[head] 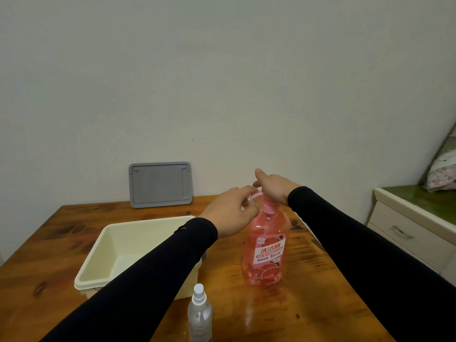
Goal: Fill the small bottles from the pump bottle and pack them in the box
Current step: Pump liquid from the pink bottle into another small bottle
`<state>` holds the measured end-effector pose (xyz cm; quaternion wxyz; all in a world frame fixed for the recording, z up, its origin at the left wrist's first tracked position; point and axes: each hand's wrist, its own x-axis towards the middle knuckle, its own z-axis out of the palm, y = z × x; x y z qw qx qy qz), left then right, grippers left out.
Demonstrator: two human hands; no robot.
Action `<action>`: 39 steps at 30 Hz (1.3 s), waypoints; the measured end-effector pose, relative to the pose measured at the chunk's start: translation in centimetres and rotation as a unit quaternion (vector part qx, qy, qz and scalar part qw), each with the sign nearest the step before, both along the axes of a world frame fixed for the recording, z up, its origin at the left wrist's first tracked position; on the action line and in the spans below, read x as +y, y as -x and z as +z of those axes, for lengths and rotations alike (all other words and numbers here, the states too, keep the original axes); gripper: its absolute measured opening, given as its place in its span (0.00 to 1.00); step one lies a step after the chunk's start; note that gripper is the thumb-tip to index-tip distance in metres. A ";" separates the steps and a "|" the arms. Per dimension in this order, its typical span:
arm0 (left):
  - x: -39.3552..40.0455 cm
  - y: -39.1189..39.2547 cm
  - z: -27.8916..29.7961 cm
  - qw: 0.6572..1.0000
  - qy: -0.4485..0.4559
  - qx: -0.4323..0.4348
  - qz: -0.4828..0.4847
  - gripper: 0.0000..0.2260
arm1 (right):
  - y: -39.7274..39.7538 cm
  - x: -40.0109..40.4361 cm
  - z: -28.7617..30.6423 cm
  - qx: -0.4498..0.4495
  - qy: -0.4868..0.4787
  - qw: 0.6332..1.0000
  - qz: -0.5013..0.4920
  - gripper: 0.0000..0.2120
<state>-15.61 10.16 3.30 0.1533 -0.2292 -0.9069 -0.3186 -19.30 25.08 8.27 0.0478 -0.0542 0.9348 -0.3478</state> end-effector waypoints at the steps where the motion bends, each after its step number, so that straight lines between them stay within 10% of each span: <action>1: 0.0 0.0 0.0 1.000 0.000 -0.002 0.000 0.18 | 0.1 0.0 0.0 0.000 -0.004 1.000 -0.002 0.31; 39: 0.3 -0.2 1.6 1.000 -0.003 0.005 -0.002 0.18 | -0.1 0.3 1.2 0.005 0.047 0.999 0.007 0.33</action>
